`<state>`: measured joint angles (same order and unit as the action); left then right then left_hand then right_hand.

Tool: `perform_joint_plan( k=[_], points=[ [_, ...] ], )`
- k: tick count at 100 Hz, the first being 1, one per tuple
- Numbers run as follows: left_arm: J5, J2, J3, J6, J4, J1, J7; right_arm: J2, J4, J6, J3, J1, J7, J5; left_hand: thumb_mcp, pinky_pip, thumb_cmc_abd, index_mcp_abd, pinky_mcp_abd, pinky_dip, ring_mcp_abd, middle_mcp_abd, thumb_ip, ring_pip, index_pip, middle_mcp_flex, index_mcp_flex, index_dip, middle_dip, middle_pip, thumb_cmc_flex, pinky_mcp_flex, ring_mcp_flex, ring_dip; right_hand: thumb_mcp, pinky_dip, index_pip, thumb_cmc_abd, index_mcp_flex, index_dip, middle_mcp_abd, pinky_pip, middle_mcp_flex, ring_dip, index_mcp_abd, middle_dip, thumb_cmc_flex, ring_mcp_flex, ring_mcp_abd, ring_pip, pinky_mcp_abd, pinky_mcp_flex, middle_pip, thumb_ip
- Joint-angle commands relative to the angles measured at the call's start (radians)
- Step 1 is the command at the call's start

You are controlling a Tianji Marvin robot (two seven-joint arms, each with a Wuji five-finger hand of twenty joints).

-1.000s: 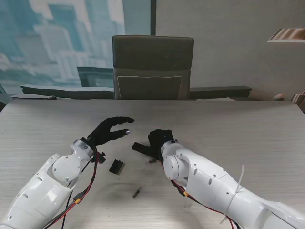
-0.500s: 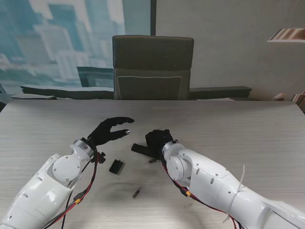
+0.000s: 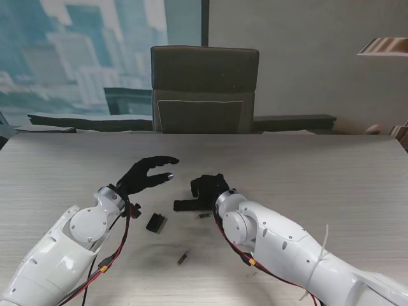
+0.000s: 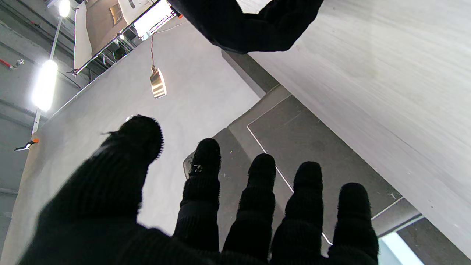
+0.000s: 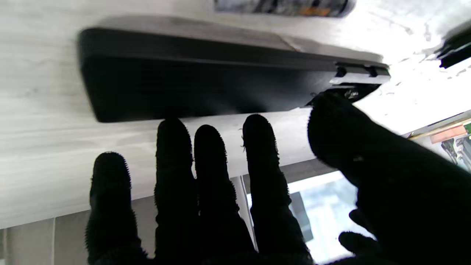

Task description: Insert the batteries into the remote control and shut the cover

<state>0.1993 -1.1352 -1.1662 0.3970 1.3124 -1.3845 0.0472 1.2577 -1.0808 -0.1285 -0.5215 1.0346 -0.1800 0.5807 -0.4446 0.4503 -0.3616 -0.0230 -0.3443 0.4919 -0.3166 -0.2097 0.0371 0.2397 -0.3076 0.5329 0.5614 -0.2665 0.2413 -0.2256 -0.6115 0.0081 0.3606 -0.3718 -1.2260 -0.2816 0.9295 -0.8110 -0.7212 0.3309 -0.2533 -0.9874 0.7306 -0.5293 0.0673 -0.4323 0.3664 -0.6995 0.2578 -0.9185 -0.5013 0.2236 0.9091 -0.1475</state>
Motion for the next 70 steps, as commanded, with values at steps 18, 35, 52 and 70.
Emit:
perform_joint_plan(
  k=[18,35,52,70],
  points=[
    [-0.007,-0.001,0.004,-0.006,0.002,0.001,0.019,-0.055,-0.107,0.009,-0.083,0.101,-0.034,0.090,0.021,0.023,0.028,0.010,-0.001,-0.001,-0.006,-0.001,-0.023,0.013,0.012,0.013,0.014,0.011,0.017,-0.002,0.006,0.001,0.021,-0.008,0.025,-0.017,-0.009,0.011,0.092,0.026,0.001,-0.006,-0.081,0.080,-0.006,-0.008,-0.030,0.058,-0.008,0.140,0.027,-0.022,0.008,0.020],
    [0.031,-0.001,0.004,-0.038,0.022,-0.004,0.002,-0.099,-0.206,0.024,-0.156,0.191,-0.029,0.182,0.015,0.029,0.020,0.064,0.004,0.001,-0.004,0.000,-0.022,0.018,0.025,0.001,0.003,0.016,0.019,-0.005,0.007,0.003,0.021,-0.011,0.004,-0.020,0.001,-0.009,0.111,0.033,-0.001,-0.022,-0.083,0.072,-0.069,-0.012,-0.005,0.046,-0.008,0.123,0.028,-0.014,0.020,0.022],
    [0.131,0.000,0.008,-0.076,0.047,-0.019,-0.049,-0.121,-0.279,0.025,-0.217,0.272,-0.045,0.249,-0.024,0.054,-0.006,0.099,0.010,0.007,0.010,0.003,-0.016,0.027,0.048,-0.042,-0.032,0.025,0.025,-0.023,0.022,0.000,0.010,-0.015,-0.014,-0.033,0.006,-0.037,0.123,0.040,-0.001,-0.075,-0.065,0.045,-0.128,-0.027,0.020,0.021,-0.005,0.061,0.041,0.017,0.062,0.017],
    [0.234,0.020,0.002,-0.143,0.077,-0.058,-0.025,-0.126,-0.335,-0.012,-0.245,0.326,-0.046,0.268,-0.055,0.082,-0.024,0.106,0.014,0.010,0.021,0.007,-0.010,0.038,0.048,-0.077,-0.057,0.027,0.028,-0.039,0.030,-0.006,-0.002,-0.020,-0.024,-0.104,-0.004,-0.068,0.097,0.038,-0.015,-0.222,-0.016,0.011,-0.140,-0.039,0.035,-0.017,0.017,-0.028,0.061,0.087,0.106,0.010]
  ],
)
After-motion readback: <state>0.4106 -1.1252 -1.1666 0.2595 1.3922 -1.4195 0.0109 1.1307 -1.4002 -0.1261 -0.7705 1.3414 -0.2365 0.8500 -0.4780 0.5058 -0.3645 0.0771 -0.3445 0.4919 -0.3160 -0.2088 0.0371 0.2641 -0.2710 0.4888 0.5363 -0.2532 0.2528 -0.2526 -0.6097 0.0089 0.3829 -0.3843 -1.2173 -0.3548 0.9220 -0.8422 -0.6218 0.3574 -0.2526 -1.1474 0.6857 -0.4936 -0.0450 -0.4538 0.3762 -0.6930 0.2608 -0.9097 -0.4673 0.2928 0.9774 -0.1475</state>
